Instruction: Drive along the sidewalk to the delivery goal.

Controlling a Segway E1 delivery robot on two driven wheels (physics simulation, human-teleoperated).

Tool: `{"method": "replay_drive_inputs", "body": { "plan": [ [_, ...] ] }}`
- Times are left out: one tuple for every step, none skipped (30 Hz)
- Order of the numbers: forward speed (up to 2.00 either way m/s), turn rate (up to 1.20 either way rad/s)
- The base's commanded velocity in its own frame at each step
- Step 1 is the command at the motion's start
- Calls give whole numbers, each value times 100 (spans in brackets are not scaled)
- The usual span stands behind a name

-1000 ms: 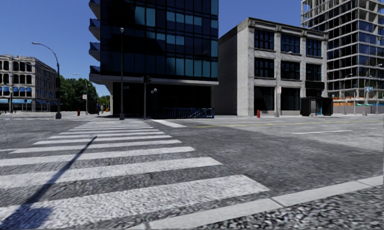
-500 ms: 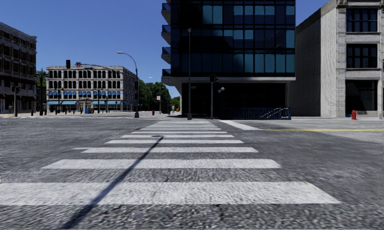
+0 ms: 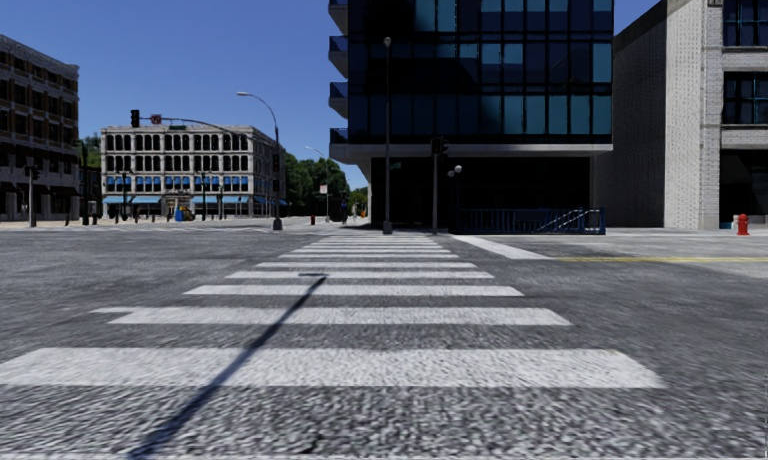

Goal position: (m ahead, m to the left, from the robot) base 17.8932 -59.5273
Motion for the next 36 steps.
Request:
{"method": "replay_drive_inputs", "body": {
  "plan": [
    [176,0],
    [176,0],
    [175,0],
    [175,0],
    [175,0],
    [175,0],
    [175,0],
    [175,0],
    [175,0],
    [175,0],
    [175,0],
    [175,0],
    [175,0],
    [175,0],
    [175,0],
    [175,0],
    [175,0],
    [175,0],
    [175,0],
    [175,0],
    [175,0],
    [175,0],
    [175,0],
    [175,0],
    [175,0],
    [175,0],
    [175,0],
    [175,0],
    [175,0],
    [175,0],
    [175,0],
    [175,0],
    [175,0],
    [175,0],
    [175,0],
    [175,0]
  ]
}}
